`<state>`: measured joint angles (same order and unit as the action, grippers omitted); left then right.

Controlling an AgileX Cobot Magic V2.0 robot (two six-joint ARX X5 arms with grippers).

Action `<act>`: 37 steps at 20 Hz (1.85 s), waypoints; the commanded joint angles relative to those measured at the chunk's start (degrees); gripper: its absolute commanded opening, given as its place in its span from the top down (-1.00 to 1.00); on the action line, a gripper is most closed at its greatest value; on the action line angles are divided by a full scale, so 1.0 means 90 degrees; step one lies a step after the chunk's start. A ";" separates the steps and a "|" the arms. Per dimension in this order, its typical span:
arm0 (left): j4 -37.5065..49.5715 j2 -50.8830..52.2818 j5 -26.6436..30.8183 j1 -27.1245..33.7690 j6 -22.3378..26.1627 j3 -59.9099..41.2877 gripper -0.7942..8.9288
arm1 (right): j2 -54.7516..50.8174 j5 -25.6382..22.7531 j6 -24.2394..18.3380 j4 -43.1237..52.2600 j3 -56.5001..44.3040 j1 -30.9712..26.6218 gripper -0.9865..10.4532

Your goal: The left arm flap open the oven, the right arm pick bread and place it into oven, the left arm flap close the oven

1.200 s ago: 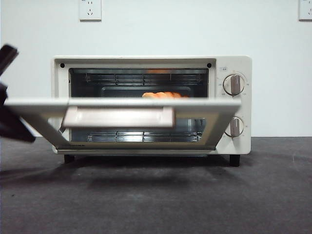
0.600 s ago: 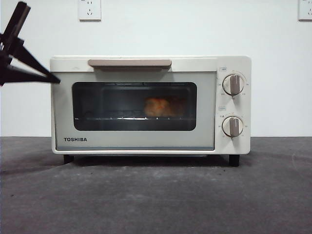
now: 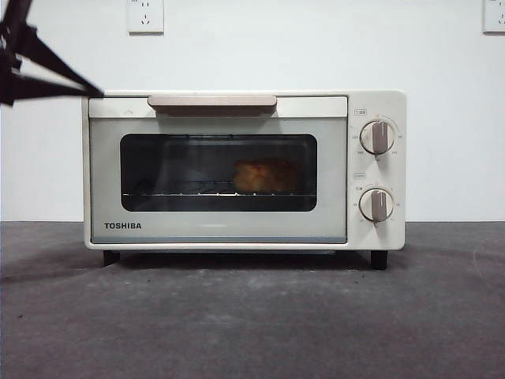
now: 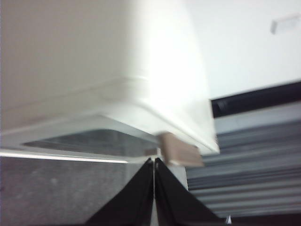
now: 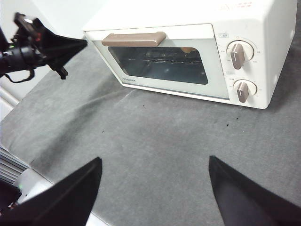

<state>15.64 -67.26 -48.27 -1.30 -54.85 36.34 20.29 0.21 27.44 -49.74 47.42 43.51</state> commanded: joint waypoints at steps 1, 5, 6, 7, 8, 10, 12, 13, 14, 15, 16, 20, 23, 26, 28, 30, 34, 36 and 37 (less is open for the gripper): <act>0.0078 0.0340 -0.0124 0.0002 0.0435 0.0100 0.82 | 0.0012 0.0056 -0.0007 0.0041 0.0104 0.0056 0.20; 0.0073 0.1035 -0.0124 0.0005 0.0738 0.0100 0.82 | 0.0012 0.0151 -0.0121 0.0044 0.0104 0.0058 0.20; 0.0063 0.1239 -0.0131 -0.0002 0.0821 0.0100 0.82 | 0.0012 0.0151 -0.0199 0.0044 0.0104 0.0058 0.20; 0.0046 0.1462 -0.0143 -0.0017 0.0906 0.0100 0.82 | 0.0012 0.0148 -0.0311 0.0046 0.0104 0.0058 0.20; 0.0002 0.1654 -0.0146 -0.0034 0.0981 0.0100 0.82 | 0.0012 0.0143 -0.0398 0.0046 0.0104 0.0056 0.20; -0.0216 0.2093 -0.0151 -0.0075 0.1132 0.0100 0.82 | 0.0012 0.0141 -0.0563 0.0056 0.0104 0.0058 0.20; -0.0695 0.2601 -0.0153 -0.0124 0.1406 0.0100 0.82 | 0.0015 0.0141 -0.0741 0.0109 0.0104 0.0056 0.20; -0.0954 0.2815 -0.0153 -0.0143 0.1557 0.0100 0.82 | 0.0017 0.0141 -0.0801 0.0148 0.0104 0.0056 0.20; -0.1290 0.3075 -0.0151 -0.0163 0.1783 0.0100 0.82 | 0.0017 0.0141 -0.0855 0.0204 0.0104 0.0056 0.20; -0.1651 0.3337 -0.0143 -0.0180 0.2055 0.0100 0.82 | 0.0017 0.0141 -0.0896 0.0255 0.0104 0.0056 0.20; -0.1953 0.3553 -0.0138 -0.0192 0.2288 0.0100 0.82 | 0.0017 0.0141 -0.0930 0.0311 0.0104 0.0056 0.20; -0.3116 0.4469 -0.0119 -0.0197 0.3172 0.0100 0.82 | 0.0017 0.0138 -0.1100 0.0551 0.0104 0.0056 0.20; -0.3730 0.5039 -0.0114 -0.0197 0.3512 0.0100 0.82 | 0.0017 0.0136 -0.1353 0.0760 0.0104 0.0056 0.20; -0.4155 0.5486 -0.0112 -0.0197 0.3548 0.0100 0.82 | 0.0017 0.0138 -0.1632 0.0920 0.0104 0.0056 0.20; -0.4357 0.5717 -0.0063 -0.0197 0.3589 0.0100 0.82 | 0.0017 0.0138 -0.1722 0.0935 0.0104 0.0056 0.20; -0.4515 0.5897 0.0109 -0.0197 0.3696 0.0100 0.82 | 0.0017 0.0138 -0.1778 0.0935 0.0104 0.0056 0.20; -0.4641 0.5996 0.0503 -0.0197 0.3711 0.0100 0.82 | 0.0017 0.0121 -0.1792 0.0957 0.0104 0.0056 0.26; -0.4641 0.5994 0.0658 -0.0197 0.3711 0.0100 0.82 | 0.0017 0.0083 -0.1787 0.0945 0.0104 0.0056 0.68; -0.4639 0.5991 0.0695 -0.0197 0.3711 0.0100 0.82 | 0.0017 0.0083 -0.1787 0.0945 0.0104 0.0056 0.86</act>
<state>-26.74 -13.28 -42.30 -2.92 -22.39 36.36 20.29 1.17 12.16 -41.74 47.44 43.51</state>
